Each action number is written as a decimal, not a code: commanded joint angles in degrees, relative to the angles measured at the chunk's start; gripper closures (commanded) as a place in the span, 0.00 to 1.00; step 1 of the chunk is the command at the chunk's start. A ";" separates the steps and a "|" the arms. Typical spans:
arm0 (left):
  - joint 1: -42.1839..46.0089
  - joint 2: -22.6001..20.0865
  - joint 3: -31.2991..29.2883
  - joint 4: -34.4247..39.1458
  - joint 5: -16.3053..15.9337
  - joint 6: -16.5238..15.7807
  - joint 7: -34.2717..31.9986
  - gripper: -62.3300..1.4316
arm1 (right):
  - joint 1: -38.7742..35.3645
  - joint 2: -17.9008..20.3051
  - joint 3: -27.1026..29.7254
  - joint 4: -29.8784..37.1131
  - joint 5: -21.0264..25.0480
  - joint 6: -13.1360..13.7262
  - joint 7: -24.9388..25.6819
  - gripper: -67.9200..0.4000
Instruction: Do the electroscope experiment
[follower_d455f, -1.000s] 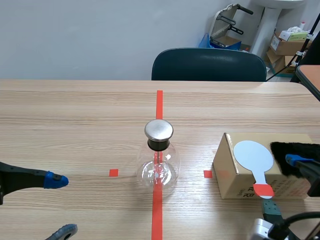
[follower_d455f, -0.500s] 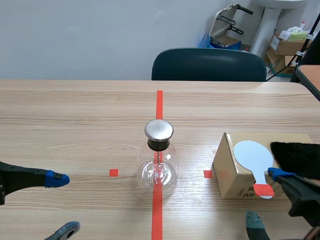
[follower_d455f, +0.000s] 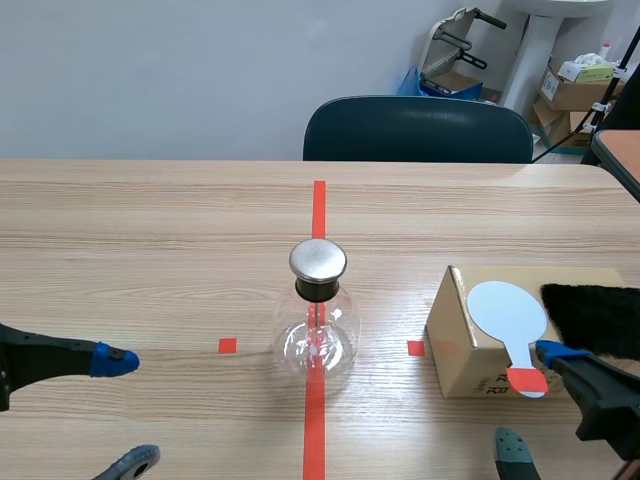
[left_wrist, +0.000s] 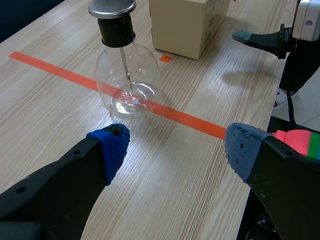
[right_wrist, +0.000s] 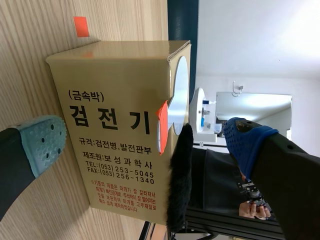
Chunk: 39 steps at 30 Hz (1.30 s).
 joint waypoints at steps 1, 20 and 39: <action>-0.28 0.33 -0.11 0.61 -0.55 -0.07 -1.01 0.31 | 0.66 0.61 0.37 1.22 -0.28 -0.87 0.02 0.00; -0.28 0.33 -0.11 0.61 -2.86 -0.11 -4.26 0.31 | 1.44 0.61 0.37 1.27 -0.81 -2.82 -0.66 0.64; -0.28 1.29 -0.11 0.61 -3.34 -0.28 -7.61 0.31 | 1.44 0.61 0.37 1.27 -1.01 -4.59 0.57 0.98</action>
